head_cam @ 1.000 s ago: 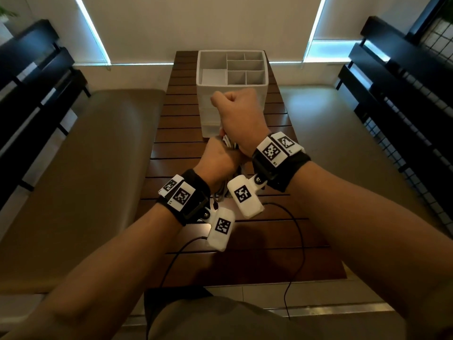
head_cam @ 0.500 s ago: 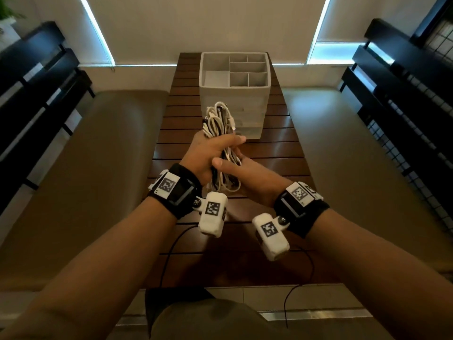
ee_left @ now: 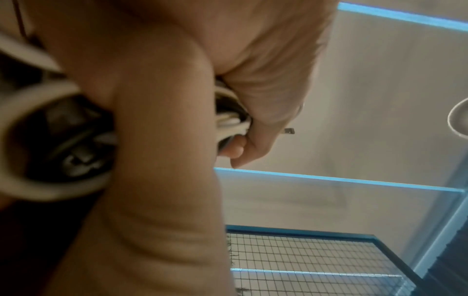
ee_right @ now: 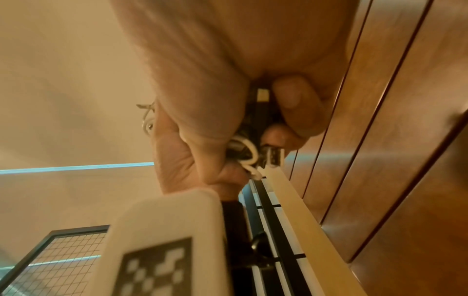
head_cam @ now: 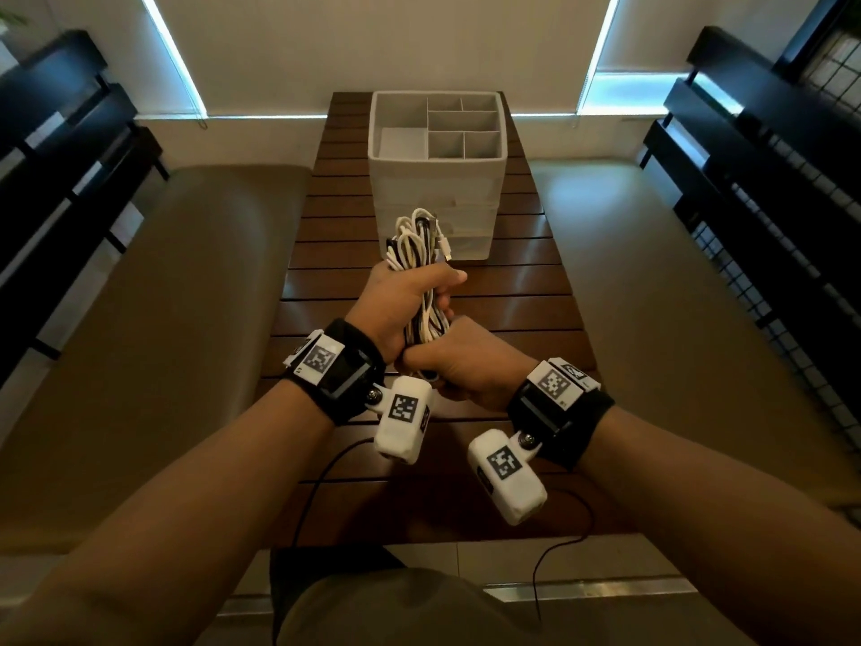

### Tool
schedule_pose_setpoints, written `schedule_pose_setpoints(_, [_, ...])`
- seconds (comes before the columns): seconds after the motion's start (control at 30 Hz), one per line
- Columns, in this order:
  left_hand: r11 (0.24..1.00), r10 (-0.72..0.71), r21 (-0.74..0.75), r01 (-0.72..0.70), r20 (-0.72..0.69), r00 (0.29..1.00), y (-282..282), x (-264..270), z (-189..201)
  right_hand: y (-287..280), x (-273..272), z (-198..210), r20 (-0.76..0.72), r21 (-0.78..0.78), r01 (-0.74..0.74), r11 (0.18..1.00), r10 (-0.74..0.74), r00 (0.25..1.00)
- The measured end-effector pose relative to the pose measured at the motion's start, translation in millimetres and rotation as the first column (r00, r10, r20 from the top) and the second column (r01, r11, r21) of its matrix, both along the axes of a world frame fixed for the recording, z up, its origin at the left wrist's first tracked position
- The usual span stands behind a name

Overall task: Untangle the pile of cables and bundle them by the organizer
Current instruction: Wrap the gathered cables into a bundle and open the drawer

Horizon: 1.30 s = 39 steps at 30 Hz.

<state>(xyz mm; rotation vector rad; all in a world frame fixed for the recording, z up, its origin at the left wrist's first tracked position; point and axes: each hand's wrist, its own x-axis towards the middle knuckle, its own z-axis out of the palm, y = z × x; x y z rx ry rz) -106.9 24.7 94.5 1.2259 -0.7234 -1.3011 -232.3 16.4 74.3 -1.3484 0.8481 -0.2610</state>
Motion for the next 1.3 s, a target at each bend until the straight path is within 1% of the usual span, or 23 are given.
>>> schedule_pose_setpoints(0.17, [0.997,0.037,0.065,-0.04,0.046,0.998,-1.1,-1.0,-8.7,4.3,2.6,-9.9,0.0,0.015,0.026,1.0,-0.026,1.0])
schedule_pose_setpoints(0.3, [0.999,0.0,0.049,-0.003,0.068,0.998,-7.1,4.4,-9.9,-4.8,0.9,-6.0,0.098,0.007,-0.044,0.999,0.043,0.994])
schedule_pose_setpoints(0.4, [1.0,-0.019,0.004,0.019,0.05,0.999,-12.5,7.1,-4.7,-13.2,4.1,-6.8,0.166,0.068,-0.038,0.997,0.026,0.986])
schedule_pose_setpoints(0.53, [0.999,0.039,0.029,-0.039,-0.011,0.999,-16.5,6.7,-8.3,-16.2,10.2,-8.5,0.106,0.032,-0.021,0.999,0.018,0.994])
schedule_pose_setpoints(0.63, [0.995,0.087,0.051,-0.084,-0.054,0.995,-18.7,6.2,-11.3,-16.5,12.3,-8.7,0.093,0.034,-0.005,0.999,0.001,0.996])
schedule_pose_setpoints(0.77, [0.992,0.101,0.078,-0.099,-0.023,0.995,-19.0,5.6,-15.5,-14.8,13.0,-16.9,0.06,0.074,0.006,0.997,-0.011,0.998])
schedule_pose_setpoints(0.87, [0.995,0.059,0.083,-0.059,0.0,0.998,-19.7,6.8,-16.9,-14.0,14.0,-21.6,0.032,0.081,0.017,0.997,-0.02,0.999])
schedule_pose_setpoints(0.93, [0.998,0.017,0.053,-0.019,0.042,0.999,-19.4,9.9,-12.5,-17.3,8.9,-13.7,0.037,0.003,-0.029,1.0,0.029,0.999])
schedule_pose_setpoints(1.0, [1.0,-0.02,-0.003,0.02,0.085,0.996,-19.2,11.7,-4.0,-28.7,-4.3,-2.1,0.056,-0.047,-0.158,0.986,0.16,0.985])
schedule_pose_setpoints(1.03, [0.999,-0.025,-0.032,0.028,0.097,0.995,-18.7,13.8,0.7,-37.3,-10.6,2.0,0.074,-0.06,-0.19,0.98,0.195,0.978])
schedule_pose_setpoints(1.07, [0.998,-0.024,-0.052,0.029,0.1,0.995,-17.6,16.2,4.7,-45.5,-15.8,6.9,0.107,-0.064,-0.163,0.985,0.169,0.98])
schedule_pose_setpoints(1.13, [0.997,-0.008,-0.077,0.015,0.083,0.997,-16.3,21.0,9.0,-61.8,-23.5,19.9,0.241,-0.027,-0.026,0.999,0.032,0.97])
schedule_pose_setpoints(1.2, [0.997,-0.013,-0.072,0.019,0.083,0.996,-13.9,21.9,8.6,-77.7,-26.8,39.9,0.379,0.048,0.062,0.997,-0.076,0.922])
schedule_pose_setpoints(1.27, [0.998,-0.047,-0.041,0.052,0.11,0.993,-10.8,19.0,6.0,-89.8,-20.9,61.7,0.418,0.056,0.153,0.987,-0.162,0.894])
schedule_pose_setpoints(1.3, [0.996,-0.082,-0.016,0.084,0.125,0.989,-9.7,15.9,3.6,-94.2,-13.8,69.4,0.408,0.035,0.187,0.982,-0.185,0.894])
